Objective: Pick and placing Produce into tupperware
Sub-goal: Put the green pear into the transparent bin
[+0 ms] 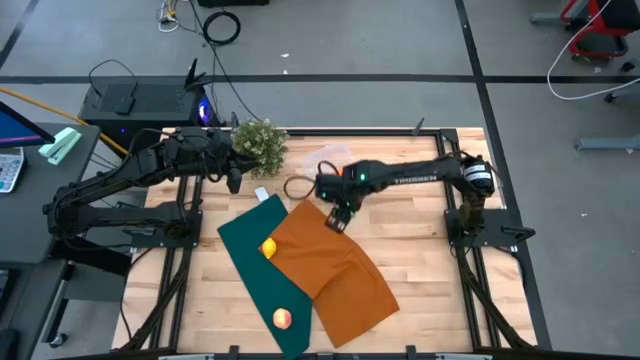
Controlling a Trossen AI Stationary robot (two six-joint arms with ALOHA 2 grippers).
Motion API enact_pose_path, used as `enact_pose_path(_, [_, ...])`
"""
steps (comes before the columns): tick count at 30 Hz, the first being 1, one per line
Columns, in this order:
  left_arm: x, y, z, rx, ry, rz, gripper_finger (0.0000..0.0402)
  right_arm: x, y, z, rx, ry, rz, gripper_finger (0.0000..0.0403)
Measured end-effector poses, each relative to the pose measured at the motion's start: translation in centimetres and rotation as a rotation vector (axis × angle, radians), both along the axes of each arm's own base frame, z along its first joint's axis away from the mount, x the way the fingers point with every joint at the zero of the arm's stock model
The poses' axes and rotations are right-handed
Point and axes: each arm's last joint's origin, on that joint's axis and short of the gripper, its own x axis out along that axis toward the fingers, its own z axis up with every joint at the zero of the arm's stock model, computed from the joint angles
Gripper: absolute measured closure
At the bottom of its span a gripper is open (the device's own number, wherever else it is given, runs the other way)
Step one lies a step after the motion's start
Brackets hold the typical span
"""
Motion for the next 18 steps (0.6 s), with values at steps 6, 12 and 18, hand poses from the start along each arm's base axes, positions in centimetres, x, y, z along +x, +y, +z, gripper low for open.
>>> enact_pose_path(6, [0.0, 0.0, 0.0, 0.0, 0.001, 0.0, 0.0298, -0.4, -3.6, 0.0, -0.007, -0.006, -0.077, 0.0213])
enact_pose_path(12, [0.0, 0.0, 0.0, 0.026, 0.011, -0.014, 0.0298, -0.1, -5.7, 0.2, -0.03, -0.076, -0.13, 0.0214])
enact_pose_path(18, [0.0, 0.0, 0.0, 0.027, 0.012, -0.015, 0.0298, -0.1, -6.1, 0.2, -0.035, -0.084, -0.063, 0.0215])
